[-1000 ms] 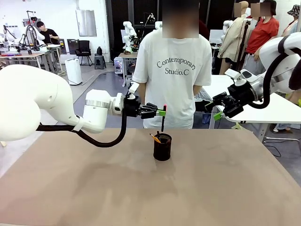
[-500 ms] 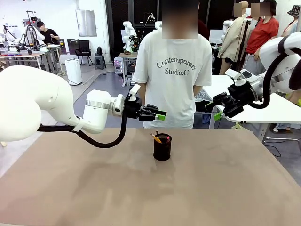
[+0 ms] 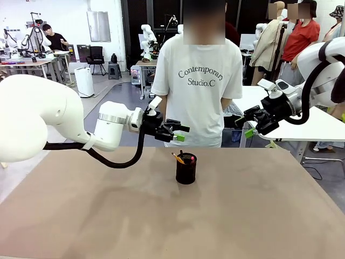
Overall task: Place the pens into the pen holder.
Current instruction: Pick up a writing instrument from the table and place it into the Pen holder.
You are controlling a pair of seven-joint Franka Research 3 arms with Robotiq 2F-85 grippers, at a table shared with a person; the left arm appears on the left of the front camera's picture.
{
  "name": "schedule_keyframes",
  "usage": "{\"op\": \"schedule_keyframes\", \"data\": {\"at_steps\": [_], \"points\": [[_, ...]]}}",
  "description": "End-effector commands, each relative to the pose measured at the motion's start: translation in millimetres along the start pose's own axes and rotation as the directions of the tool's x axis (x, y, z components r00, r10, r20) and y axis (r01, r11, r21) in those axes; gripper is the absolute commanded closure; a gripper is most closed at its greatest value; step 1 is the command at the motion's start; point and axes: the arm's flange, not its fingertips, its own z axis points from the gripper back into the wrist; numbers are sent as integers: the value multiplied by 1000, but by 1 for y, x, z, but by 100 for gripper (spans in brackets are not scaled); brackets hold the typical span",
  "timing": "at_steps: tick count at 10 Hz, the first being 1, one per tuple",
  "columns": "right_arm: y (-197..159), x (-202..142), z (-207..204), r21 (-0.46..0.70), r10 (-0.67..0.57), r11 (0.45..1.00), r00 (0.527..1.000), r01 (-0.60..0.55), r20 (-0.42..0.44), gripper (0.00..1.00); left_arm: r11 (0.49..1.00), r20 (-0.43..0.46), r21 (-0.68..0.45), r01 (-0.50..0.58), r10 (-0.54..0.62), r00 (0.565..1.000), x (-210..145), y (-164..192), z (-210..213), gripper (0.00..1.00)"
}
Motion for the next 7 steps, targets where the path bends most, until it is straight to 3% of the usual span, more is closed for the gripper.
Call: {"op": "schedule_keyframes", "data": {"at_steps": [1,7], "points": [[0,4,0,-3,-1,1000,1000,1,5,0,999,-9,-23,-37,37,999,8,-1,6,0],[0,4,0,-3,-1,1000,1000,1,5,0,1000,-3,-5,-8,8,1000,0,0,1,0]]}}
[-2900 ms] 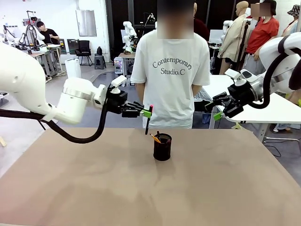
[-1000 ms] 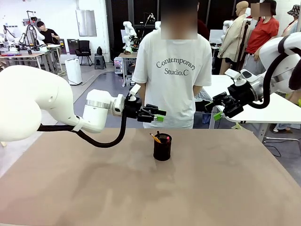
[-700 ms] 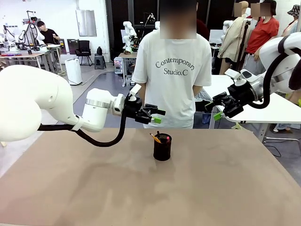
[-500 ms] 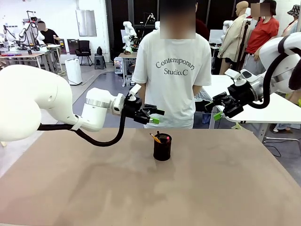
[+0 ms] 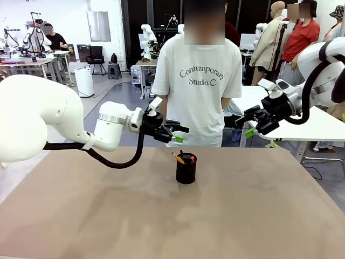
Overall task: Place the pens into the pen holder.
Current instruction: Pick up a writing instrument from the table and place it into the Pen holder.
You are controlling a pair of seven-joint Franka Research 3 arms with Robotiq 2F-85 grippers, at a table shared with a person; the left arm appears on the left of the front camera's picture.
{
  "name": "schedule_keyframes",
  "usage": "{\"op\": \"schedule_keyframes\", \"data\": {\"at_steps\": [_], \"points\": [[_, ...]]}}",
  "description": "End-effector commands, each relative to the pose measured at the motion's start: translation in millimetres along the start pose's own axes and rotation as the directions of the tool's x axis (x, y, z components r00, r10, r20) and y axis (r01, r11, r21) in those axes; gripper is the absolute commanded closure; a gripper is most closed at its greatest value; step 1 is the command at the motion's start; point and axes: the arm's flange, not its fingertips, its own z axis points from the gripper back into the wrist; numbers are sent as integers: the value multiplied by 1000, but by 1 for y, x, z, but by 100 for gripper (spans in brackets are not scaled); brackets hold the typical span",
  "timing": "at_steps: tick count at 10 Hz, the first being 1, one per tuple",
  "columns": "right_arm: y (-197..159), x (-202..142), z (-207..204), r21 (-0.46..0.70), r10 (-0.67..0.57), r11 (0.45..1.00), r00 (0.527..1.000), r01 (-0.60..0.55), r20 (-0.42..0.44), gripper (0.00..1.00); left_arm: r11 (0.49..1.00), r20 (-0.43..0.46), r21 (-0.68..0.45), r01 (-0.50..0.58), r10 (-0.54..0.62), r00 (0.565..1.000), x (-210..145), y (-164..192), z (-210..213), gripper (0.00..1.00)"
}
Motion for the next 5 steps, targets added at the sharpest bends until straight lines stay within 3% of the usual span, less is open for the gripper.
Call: {"op": "schedule_keyframes", "data": {"at_steps": [1,3,4,5], "points": [[0,4,0,-3,-1,1000,1000,1,5,0,1000,3,3,15,-15,1000,3,0,1,0],[0,4,0,-3,-1,1000,1000,1,5,0,1000,0,0,0,0,1000,0,0,0,0],[0,4,0,-3,-1,1000,1000,1,5,0,1000,-148,-2,-19,19,989,12,-6,20,0],[0,4,0,-3,-1,1000,1000,1,5,0,998,-237,-33,-55,46,970,26,-23,35,0]]}}
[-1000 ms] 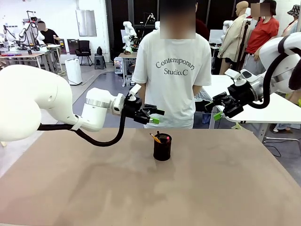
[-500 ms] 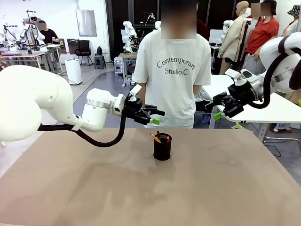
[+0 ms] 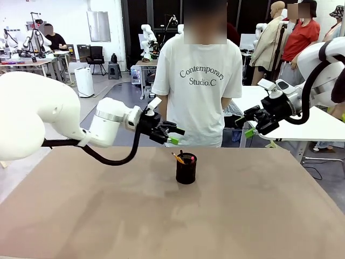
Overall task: Place the pens into the pen holder.
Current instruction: Pick up a writing instrument from the table and place it into the Pen holder.
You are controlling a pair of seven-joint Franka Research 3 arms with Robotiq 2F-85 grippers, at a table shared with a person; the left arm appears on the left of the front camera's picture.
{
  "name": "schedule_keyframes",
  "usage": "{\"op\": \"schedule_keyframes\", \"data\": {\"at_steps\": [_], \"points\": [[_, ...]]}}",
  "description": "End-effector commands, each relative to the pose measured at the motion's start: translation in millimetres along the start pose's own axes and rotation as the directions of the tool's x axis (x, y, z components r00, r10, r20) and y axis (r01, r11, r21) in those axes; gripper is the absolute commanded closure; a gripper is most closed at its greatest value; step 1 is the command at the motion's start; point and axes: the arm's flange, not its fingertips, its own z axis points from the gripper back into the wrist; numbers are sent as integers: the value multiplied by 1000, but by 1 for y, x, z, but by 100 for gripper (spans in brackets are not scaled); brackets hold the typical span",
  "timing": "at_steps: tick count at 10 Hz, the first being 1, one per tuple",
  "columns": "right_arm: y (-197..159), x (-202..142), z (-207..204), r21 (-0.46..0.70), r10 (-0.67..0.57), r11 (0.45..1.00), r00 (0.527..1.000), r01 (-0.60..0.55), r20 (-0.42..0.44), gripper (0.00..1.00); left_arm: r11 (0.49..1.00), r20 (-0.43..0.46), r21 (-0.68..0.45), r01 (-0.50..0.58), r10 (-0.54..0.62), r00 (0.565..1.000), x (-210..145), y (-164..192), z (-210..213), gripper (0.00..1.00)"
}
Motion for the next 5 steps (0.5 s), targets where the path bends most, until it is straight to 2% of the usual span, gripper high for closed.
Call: {"op": "schedule_keyframes", "data": {"at_steps": [1,3,5], "points": [[0,4,0,-3,-1,1000,1000,1,5,0,999,-207,-22,-36,31,978,27,-31,29,0],[0,4,0,-3,-1,1000,1000,1,5,0,996,-342,-23,-86,73,937,48,-49,54,0],[0,4,0,-3,-1,1000,1000,1,5,0,988,-464,52,-147,154,872,72,-71,92,0]]}}
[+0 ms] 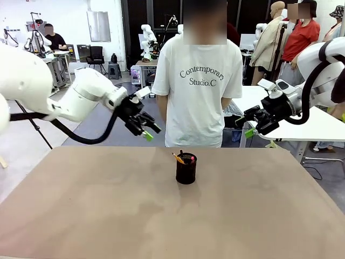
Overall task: Place the pens into the pen holder.
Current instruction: Pick up a writing instrument from the table and place it into the Pen holder.
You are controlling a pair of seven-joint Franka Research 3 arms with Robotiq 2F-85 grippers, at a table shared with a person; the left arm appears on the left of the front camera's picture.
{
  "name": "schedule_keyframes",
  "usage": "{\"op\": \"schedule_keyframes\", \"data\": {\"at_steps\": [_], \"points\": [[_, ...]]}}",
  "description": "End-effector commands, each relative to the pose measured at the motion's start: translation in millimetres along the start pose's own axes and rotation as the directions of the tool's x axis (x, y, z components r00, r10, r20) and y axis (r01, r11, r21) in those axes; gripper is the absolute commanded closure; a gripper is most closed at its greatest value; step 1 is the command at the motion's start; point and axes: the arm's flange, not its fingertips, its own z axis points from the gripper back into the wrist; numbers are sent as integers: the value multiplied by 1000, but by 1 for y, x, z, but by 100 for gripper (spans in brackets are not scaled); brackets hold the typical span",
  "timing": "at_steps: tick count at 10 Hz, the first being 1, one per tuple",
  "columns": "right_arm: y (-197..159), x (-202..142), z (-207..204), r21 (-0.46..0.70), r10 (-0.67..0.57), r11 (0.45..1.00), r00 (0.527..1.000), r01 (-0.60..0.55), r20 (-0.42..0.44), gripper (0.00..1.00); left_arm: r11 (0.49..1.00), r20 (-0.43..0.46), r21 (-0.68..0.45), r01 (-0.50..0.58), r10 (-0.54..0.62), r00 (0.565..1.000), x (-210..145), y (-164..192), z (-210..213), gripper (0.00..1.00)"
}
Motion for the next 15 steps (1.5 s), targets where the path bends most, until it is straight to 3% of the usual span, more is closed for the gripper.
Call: {"op": "schedule_keyframes", "data": {"at_steps": [1,3,6,15], "points": [[0,4,0,-3,-1,1000,1000,1,5,0,993,-99,96,-68,78,992,0,-30,20,0],[0,4,0,-3,-1,1000,1000,1,5,0,966,-151,249,-75,115,982,-4,-50,52,0],[0,4,0,-3,-1,1000,1000,1,5,0,910,-116,412,-36,92,989,-19,-68,78,0],[0,4,0,-3,-1,1000,1000,1,5,0,906,-83,424,-22,63,995,-29,-90,98,0]]}}
